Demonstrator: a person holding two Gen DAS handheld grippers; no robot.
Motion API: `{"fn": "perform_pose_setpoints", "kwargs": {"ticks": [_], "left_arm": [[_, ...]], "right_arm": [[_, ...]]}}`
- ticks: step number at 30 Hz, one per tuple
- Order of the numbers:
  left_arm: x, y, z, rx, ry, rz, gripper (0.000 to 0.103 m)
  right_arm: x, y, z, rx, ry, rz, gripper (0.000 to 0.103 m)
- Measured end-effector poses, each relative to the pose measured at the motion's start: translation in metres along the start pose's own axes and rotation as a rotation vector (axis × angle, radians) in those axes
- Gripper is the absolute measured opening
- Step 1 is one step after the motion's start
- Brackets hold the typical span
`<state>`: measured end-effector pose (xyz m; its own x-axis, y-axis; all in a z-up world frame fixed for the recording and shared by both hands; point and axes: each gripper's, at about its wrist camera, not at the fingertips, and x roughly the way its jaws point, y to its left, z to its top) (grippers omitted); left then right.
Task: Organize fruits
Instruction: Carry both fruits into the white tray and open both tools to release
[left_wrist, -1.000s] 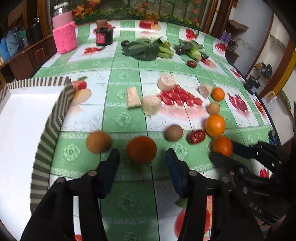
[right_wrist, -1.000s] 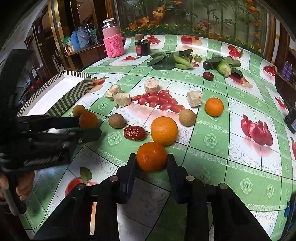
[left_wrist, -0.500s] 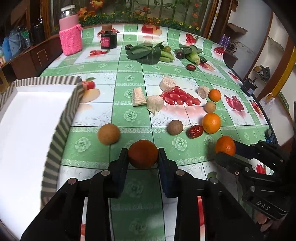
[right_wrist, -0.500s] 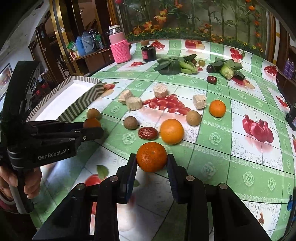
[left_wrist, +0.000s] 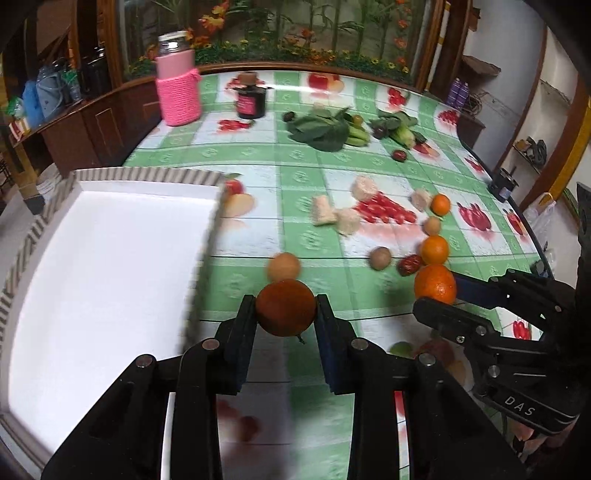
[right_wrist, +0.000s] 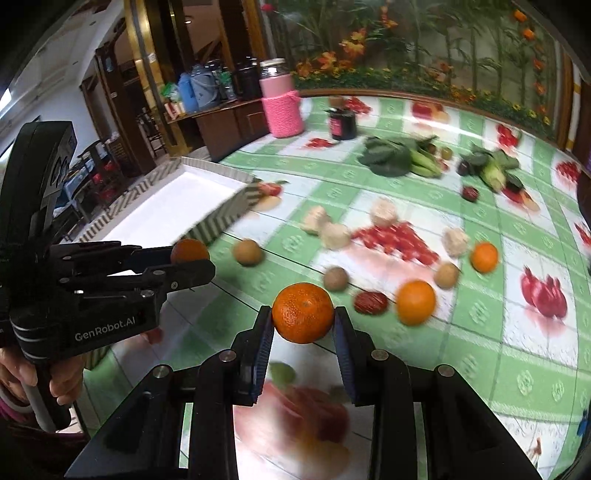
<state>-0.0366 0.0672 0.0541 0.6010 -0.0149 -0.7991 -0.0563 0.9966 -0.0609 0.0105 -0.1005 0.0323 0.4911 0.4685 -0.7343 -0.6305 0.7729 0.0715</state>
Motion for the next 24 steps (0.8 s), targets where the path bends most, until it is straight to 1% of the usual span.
{"fn": "perform_pose_setpoints", "kwargs": {"ticks": [3, 8, 11, 14, 18, 24], "left_arm": [[-0.006, 0.022, 0.004, -0.017, -0.002, 0.048, 0.028], [-0.011, 0.063, 0.014, -0.062, 0.007, 0.106, 0.029], [-0.012, 0.084, 0.019, -0.08, 0.015, 0.146, 0.029], [-0.007, 0.103, 0.022, -0.118, 0.023, 0.161, 0.029], [0.002, 0.119, 0.025, -0.147, 0.023, 0.171, 0.029], [0.02, 0.136, 0.028, -0.194, 0.049, 0.18, 0.029]], "right_arm": [[0.006, 0.014, 0.011, -0.022, -0.002, 0.027, 0.033], [0.023, 0.036, 0.033, -0.051, 0.009, 0.059, 0.033], [0.032, 0.049, 0.049, -0.066, 0.006, 0.094, 0.033], [0.044, 0.065, 0.065, -0.096, 0.009, 0.118, 0.033], [0.064, 0.085, 0.083, -0.142, 0.021, 0.137, 0.033], [0.096, 0.106, 0.103, -0.185, 0.06, 0.166, 0.034]]}}
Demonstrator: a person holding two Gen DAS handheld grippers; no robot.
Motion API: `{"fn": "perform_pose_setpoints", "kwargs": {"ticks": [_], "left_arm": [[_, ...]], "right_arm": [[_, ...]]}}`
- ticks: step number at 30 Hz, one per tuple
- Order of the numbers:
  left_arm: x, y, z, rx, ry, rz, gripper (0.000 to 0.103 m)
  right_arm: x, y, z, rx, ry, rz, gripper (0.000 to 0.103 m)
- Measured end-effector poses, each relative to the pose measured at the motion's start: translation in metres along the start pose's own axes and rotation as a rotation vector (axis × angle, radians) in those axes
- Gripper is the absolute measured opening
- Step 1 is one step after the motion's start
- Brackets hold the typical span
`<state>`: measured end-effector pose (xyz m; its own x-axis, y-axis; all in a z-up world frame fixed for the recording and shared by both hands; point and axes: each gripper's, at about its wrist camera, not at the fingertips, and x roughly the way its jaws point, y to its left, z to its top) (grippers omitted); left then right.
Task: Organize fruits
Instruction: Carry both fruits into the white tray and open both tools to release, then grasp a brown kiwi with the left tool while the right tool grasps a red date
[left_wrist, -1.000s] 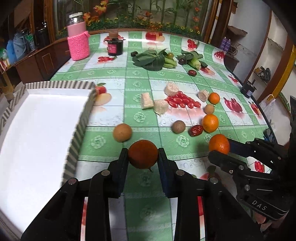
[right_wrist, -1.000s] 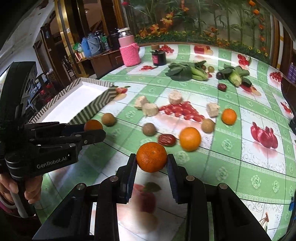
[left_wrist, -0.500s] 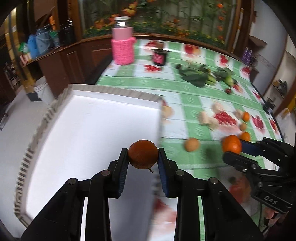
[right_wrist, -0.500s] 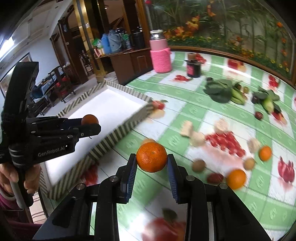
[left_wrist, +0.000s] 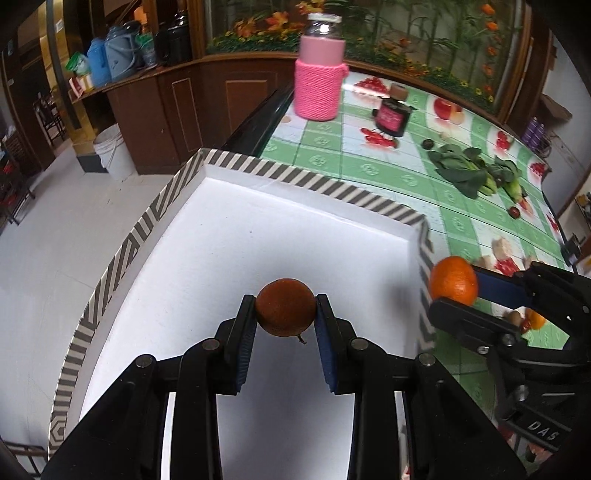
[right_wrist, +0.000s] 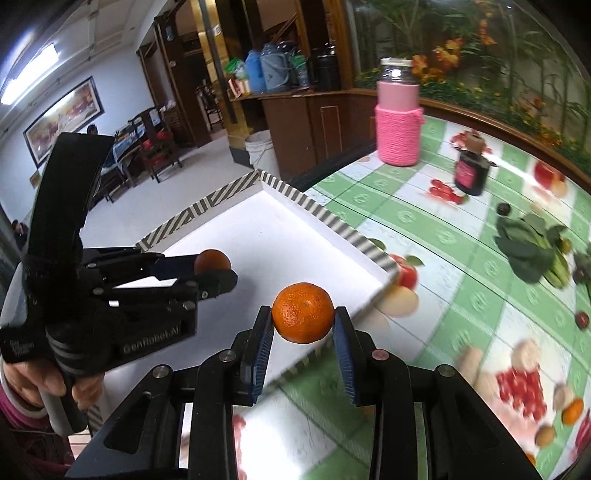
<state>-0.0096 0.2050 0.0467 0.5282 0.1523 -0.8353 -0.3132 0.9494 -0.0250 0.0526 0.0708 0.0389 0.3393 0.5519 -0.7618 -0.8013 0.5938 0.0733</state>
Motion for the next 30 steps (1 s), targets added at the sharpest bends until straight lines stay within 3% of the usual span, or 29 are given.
{"fn": "perform_pose_setpoints", "kwargs": {"ticks": [10, 19, 21, 23, 25, 30], "left_arm": [[0.022, 0.017, 0.002, -0.05, 0.042, 0.031, 0.029], [0.025, 0.017, -0.002, -0.072, 0.052, 0.016, 0.03], [0.022, 0.016, -0.003, -0.07, 0.04, 0.031, 0.04], [0.016, 0.017, -0.004, -0.077, 0.016, 0.038, 0.063], [0.009, 0.017, -0.004, -0.081, -0.014, 0.045, 0.074], [-0.01, 0.007, -0.008, -0.063, -0.077, 0.05, 0.074]], "right_arm": [[0.049, 0.007, 0.009, -0.051, 0.086, 0.025, 0.034], [0.045, -0.001, 0.006, -0.032, 0.082, 0.017, 0.037], [0.038, -0.003, 0.006, -0.016, 0.064, 0.022, 0.047], [0.028, -0.006, 0.006, 0.0, 0.035, 0.016, 0.059], [0.015, -0.01, 0.004, 0.015, -0.007, 0.0, 0.066], [-0.021, -0.021, -0.007, 0.044, -0.082, -0.03, 0.085]]}}
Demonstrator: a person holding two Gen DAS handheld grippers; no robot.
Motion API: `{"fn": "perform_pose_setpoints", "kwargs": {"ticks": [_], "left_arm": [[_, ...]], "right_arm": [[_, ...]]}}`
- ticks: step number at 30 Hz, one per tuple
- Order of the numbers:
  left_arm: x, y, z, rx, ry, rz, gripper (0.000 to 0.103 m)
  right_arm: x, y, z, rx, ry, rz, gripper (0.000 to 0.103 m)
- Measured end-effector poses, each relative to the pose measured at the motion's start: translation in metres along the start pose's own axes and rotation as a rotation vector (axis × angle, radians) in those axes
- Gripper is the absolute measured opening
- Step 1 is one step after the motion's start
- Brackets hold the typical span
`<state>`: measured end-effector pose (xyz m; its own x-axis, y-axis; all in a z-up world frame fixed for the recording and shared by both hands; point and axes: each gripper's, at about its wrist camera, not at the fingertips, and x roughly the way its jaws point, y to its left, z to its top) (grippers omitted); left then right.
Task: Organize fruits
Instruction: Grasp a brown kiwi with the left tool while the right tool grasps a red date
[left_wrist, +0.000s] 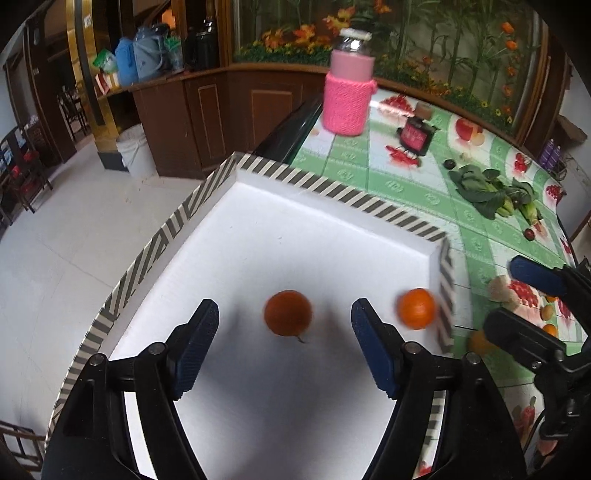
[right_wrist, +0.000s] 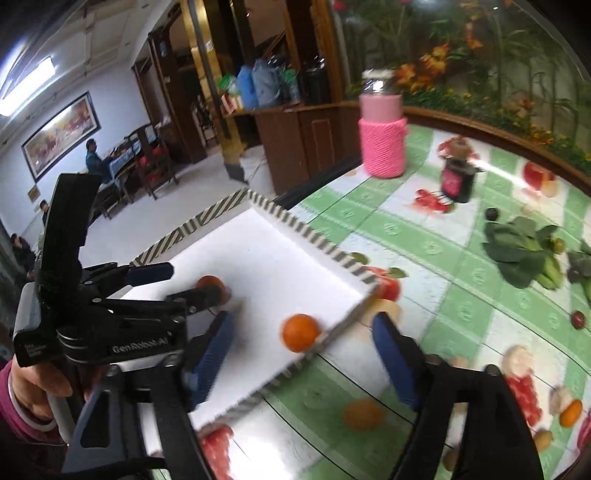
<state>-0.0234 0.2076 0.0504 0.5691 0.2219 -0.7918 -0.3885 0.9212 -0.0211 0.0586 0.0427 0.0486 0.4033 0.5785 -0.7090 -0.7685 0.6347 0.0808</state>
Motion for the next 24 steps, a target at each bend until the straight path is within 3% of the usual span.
{"fn": "perform_pose_setpoints", "kwargs": {"ticks": [10, 21, 24], "left_arm": [[-0.035, -0.044, -0.015, 0.083, -0.074, -0.108, 0.074], [-0.034, -0.113, -0.039, 0.238, -0.037, -0.215, 0.074], [-0.029, -0.128, -0.045, 0.271, -0.014, -0.231, 0.074]], "right_arm": [[-0.065, -0.042, -0.042, 0.083, -0.078, -0.087, 0.085], [-0.112, -0.101, -0.114, 0.226, -0.037, -0.189, 0.086], [-0.112, -0.109, -0.126, 0.214, -0.006, -0.226, 0.081]]}}
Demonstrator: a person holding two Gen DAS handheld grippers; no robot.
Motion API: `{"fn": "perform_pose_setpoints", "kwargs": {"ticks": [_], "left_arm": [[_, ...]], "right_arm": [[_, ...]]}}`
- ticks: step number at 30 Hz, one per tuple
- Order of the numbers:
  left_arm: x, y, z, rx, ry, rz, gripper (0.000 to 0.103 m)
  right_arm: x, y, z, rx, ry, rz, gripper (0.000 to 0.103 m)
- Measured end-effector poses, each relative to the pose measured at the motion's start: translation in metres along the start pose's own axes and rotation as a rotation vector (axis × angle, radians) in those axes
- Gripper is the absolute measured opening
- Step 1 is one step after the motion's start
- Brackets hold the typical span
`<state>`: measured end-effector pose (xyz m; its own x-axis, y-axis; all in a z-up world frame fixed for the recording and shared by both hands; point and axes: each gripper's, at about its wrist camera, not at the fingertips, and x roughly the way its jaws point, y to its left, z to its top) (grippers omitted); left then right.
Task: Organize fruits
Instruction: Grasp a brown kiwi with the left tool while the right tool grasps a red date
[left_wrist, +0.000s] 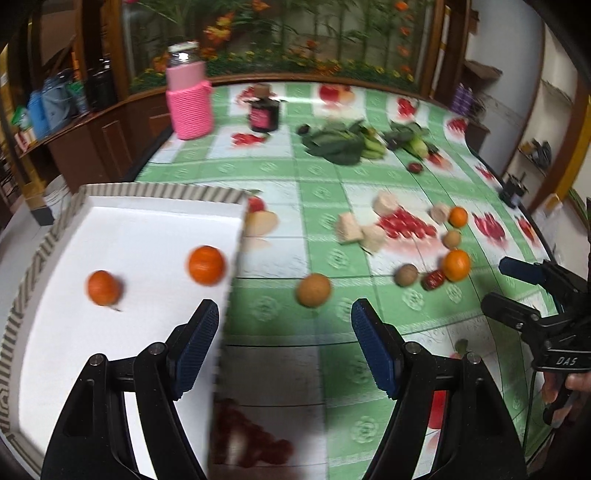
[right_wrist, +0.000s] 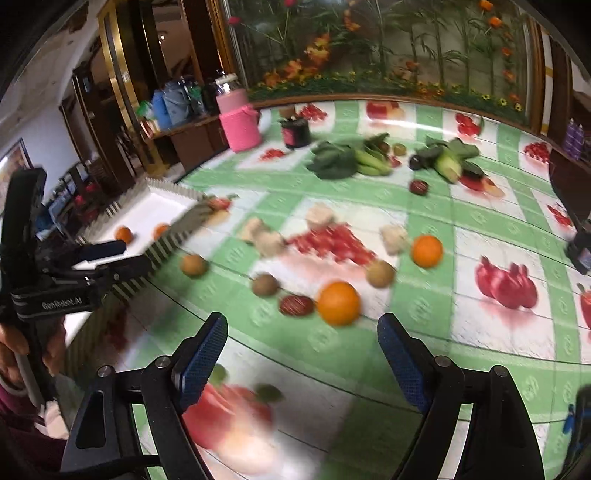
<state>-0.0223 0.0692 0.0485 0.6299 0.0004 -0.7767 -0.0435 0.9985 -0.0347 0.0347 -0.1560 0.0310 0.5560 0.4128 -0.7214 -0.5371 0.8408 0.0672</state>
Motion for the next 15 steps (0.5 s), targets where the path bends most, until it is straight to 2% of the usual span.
{"fn": "perform_pose_setpoints", "kwargs": {"ticks": [3, 7, 11, 15], "left_arm": [[0.008, -0.009, 0.001, 0.022, 0.02, -0.006, 0.074], [0.017, -0.013, 0.003, 0.031, 0.04, -0.005, 0.074], [0.024, -0.013, 0.005, 0.038, 0.054, 0.005, 0.074], [0.029, -0.014, 0.006, 0.042, 0.066, 0.006, 0.074]], "right_arm": [[0.006, -0.004, -0.005, -0.016, 0.029, -0.008, 0.071], [0.01, 0.006, -0.004, -0.059, 0.042, 0.032, 0.065], [0.028, 0.014, 0.0, -0.08, 0.093, 0.081, 0.048], [0.045, 0.01, 0.002, -0.051, 0.121, 0.068, 0.047]]}}
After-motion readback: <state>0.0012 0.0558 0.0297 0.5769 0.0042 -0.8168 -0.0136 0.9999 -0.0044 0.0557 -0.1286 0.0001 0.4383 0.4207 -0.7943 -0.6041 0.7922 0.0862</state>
